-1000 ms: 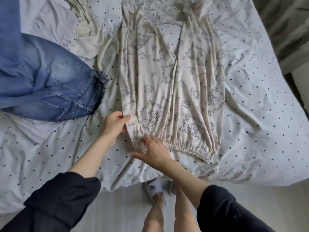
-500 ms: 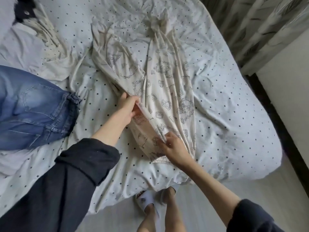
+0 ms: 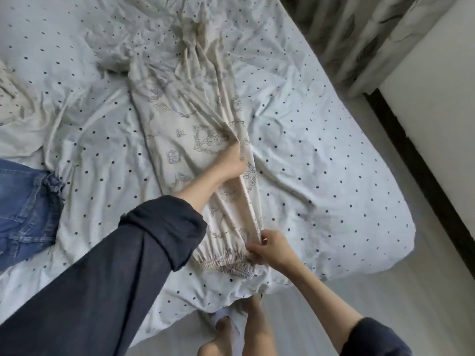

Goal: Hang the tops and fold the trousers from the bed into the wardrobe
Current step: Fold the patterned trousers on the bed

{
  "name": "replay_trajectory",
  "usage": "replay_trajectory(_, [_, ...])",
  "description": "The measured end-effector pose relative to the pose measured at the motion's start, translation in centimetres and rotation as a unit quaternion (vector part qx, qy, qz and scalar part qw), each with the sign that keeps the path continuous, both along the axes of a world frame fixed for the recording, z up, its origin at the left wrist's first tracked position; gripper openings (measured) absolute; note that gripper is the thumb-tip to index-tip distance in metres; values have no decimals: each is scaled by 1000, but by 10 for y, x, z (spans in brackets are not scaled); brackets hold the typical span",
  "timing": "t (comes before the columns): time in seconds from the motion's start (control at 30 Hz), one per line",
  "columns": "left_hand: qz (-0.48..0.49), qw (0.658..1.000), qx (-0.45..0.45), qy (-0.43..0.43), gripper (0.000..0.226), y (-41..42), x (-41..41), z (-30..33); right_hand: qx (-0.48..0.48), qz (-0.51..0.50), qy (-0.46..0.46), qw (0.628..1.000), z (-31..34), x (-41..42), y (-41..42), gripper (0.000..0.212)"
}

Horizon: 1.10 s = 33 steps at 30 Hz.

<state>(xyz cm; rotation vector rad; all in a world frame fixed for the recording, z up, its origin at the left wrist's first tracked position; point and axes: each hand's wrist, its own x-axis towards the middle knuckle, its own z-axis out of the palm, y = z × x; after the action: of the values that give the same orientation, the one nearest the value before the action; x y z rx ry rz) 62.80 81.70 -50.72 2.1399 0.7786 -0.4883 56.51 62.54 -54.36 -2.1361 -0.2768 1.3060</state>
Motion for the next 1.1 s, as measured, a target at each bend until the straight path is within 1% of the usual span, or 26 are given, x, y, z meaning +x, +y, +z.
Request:
replay_trajectory(0.03, [-9,1000,-1,11,52,0,-2,-5,-8,16,23,1000,-4,3,-1,34])
replay_trajectory(0.1, [-24,1000,-8,2,55,-1,-7,-9,-35,72,32,996,-10,10,0,37])
replay_trajectory(0.17, [-55,998,-7,6,57,-6,-10,-9,-69,129,61,987,-15,15,3,38])
replay_trajectory(0.23, [-91,995,-21,29,61,-15,-15,-10,-102,174,97,975,-18,18,2,31])
replay_trajectory(0.3, [-104,991,-51,65,67,-14,-12,-14,-120,189,115,968,-19,25,3,28])
replay_trajectory(0.37, [-104,989,-55,88,64,-5,-7,-14,-125,179,98,971,-16,38,8,37])
replay_trajectory(0.43, [-88,994,-6,56,54,13,-3,-5,-131,172,44,975,-9,56,21,47])
replay_trajectory(0.5, [-37,998,50,-19,43,37,-3,4,-133,160,-38,977,1,75,40,51])
replay_trajectory(0.57, [28,992,89,-86,35,73,-6,11,-125,134,-117,976,15,95,71,51])
replay_trajectory(0.63, [95,978,124,-141,31,118,-6,12,-103,94,-180,974,27,115,111,44])
replay_trajectory(0.7, [151,961,149,-176,29,158,-4,13,-72,62,-239,966,37,136,153,37])
replay_trajectory(0.8, [205,950,167,-168,30,216,6,12,-26,43,-306,951,42,168,215,29])
replay_trajectory(0.9, [263,943,148,-142,33,265,19,7,14,55,-339,939,36,198,275,27])
replay_trajectory(1.0, [325,934,103,-107,33,301,32,-5,37,101,-352,930,24,218,321,29])
replay_trajectory(1.07, [359,926,46,-103,24,319,45,-15,45,129,-371,918,20,226,342,30])
replay_trajectory(1.1, [391,913,10,-112,20,337,58,-21,47,143,-379,913,15,236,362,31])
